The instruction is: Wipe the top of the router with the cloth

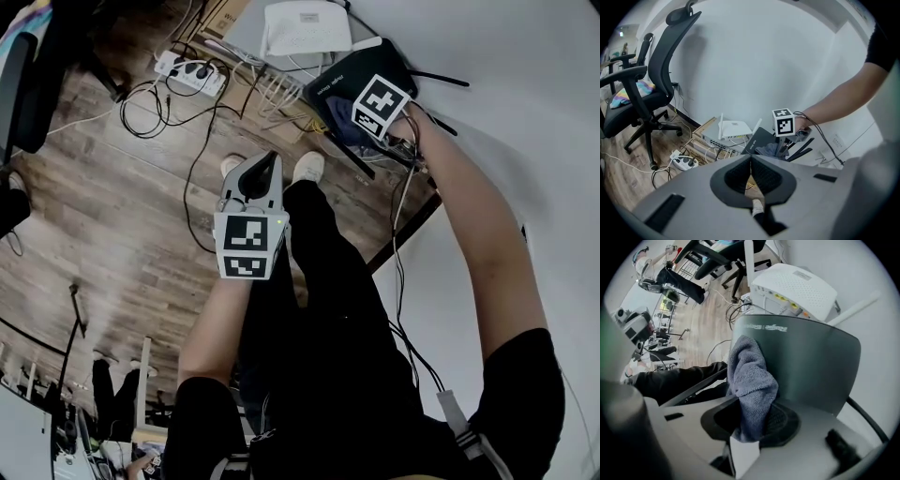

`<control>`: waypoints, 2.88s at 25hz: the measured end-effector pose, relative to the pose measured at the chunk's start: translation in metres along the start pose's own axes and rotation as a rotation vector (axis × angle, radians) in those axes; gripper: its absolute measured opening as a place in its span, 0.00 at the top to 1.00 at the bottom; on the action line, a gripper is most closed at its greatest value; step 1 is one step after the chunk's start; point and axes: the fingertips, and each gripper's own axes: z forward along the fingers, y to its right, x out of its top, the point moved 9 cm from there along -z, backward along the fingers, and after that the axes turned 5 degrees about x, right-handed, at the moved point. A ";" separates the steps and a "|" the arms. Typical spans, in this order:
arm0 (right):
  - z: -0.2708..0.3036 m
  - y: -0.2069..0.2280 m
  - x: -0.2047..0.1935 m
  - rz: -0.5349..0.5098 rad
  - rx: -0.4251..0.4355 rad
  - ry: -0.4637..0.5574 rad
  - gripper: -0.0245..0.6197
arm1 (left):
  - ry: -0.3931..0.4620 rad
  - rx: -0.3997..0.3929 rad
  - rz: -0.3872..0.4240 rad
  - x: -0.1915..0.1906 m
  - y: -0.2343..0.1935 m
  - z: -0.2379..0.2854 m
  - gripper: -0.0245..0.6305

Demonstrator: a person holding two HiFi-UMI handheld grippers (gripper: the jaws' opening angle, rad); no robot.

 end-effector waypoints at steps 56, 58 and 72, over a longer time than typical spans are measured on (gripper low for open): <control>-0.058 0.103 0.023 0.048 -0.884 0.259 0.79 | -0.070 -0.009 0.018 -0.010 -0.021 0.009 0.94; -0.055 0.099 0.022 0.038 -0.877 0.240 0.79 | -0.067 -0.013 0.024 -0.009 -0.019 0.010 0.94; -0.028 0.037 0.028 -0.146 -0.835 0.117 0.80 | -0.062 -0.026 0.024 -0.014 -0.023 0.005 0.94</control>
